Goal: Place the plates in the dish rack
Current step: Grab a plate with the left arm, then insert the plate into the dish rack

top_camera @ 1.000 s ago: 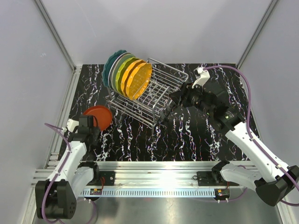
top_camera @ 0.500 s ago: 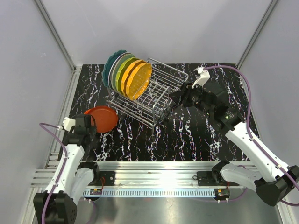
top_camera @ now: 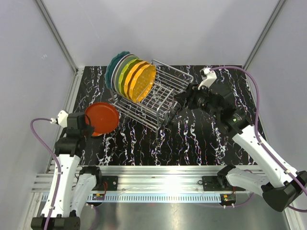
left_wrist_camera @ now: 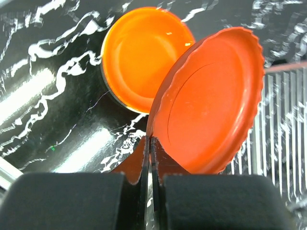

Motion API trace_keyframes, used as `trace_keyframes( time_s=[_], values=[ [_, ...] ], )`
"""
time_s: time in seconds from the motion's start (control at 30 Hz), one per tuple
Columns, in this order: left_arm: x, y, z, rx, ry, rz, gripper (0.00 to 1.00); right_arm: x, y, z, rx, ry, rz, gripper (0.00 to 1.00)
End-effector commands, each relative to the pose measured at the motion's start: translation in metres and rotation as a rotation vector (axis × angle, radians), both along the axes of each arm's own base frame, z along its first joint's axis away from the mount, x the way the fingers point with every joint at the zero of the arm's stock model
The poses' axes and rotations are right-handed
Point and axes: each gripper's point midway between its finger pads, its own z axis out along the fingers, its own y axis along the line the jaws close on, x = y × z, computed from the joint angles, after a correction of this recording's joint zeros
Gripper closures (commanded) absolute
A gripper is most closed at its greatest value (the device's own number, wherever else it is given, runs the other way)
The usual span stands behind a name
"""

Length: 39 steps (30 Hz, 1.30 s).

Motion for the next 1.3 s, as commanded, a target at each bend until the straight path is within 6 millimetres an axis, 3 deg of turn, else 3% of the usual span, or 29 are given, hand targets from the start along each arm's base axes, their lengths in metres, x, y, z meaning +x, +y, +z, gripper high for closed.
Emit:
trace_keyframes(
  time_s=[0.0, 0.2, 0.4, 0.73, 0.9, 1.0, 1.27],
  values=[
    [-0.007, -0.005, 0.029, 0.070, -0.014, -0.136, 1.00, 0.001, -0.004, 0.030, 0.040, -0.053, -0.020, 0.46],
    [-0.019, -0.004, 0.051, 0.147, 0.017, -0.226, 1.00, 0.001, -0.004, 0.034, 0.051, -0.044, -0.021, 0.46],
    [-0.024, -0.002, 0.092, 0.224, -0.068, -0.276, 1.00, 0.000, 0.006, 0.035, 0.075, -0.019, 0.016, 0.48],
    [-0.018, 0.003, 0.204, 0.380, -0.345, -0.307, 1.00, -0.001, 0.016, 0.048, 0.104, -0.020, 0.060, 0.52],
    [-0.011, -0.006, 0.250, 0.395, -0.453, -0.348, 1.00, -0.001, 0.022, 0.068, 0.127, -0.046, 0.095, 0.53],
    [-0.004, -0.017, 0.289, 0.385, -0.546, -0.391, 1.00, -0.004, 0.028, 0.084, 0.145, -0.071, 0.136, 0.55],
    [0.034, -0.050, 0.348, 0.320, -0.654, -0.537, 1.00, -0.010, 0.039, 0.130, 0.221, -0.131, 0.202, 0.59]
  ],
)
